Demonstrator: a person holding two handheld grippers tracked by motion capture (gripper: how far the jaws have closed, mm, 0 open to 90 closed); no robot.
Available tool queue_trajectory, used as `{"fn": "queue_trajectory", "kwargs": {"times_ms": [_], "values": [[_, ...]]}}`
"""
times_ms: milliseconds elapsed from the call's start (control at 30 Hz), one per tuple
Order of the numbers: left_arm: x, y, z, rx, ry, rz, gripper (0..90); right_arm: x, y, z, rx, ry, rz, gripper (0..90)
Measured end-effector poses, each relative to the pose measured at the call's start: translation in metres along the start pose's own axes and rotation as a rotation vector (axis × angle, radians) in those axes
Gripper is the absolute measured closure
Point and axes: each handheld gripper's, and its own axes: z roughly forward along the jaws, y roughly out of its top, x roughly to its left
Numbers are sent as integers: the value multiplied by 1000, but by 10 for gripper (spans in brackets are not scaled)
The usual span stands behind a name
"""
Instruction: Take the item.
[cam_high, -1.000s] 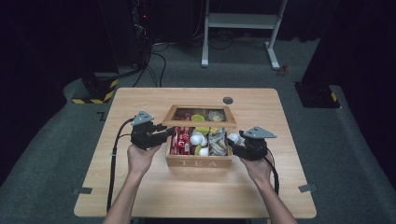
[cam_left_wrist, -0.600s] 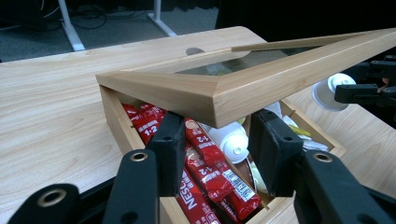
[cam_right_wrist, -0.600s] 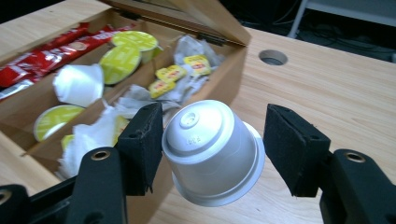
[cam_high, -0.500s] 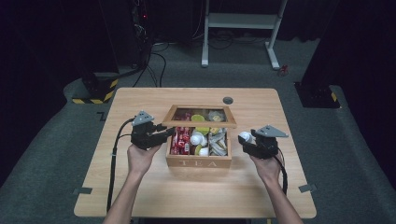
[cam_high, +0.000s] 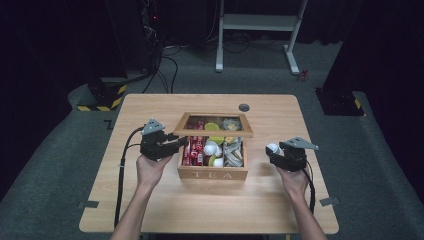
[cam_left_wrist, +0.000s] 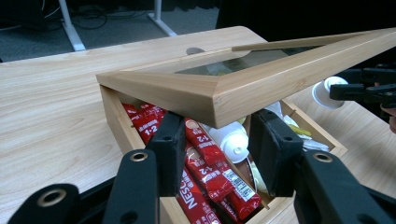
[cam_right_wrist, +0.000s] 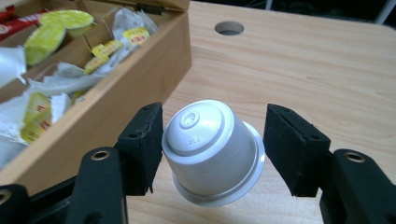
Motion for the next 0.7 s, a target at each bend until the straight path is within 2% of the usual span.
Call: {"fn": "queue_trajectory", "kwargs": {"times_ms": [233,700], "values": [[0,0,0,2,-1,2,566,-6,-10,8,25,-12,12,391],[0,0,-1,-4,-6,0,566,-10,-19,22,67,-20,36,390]]}}
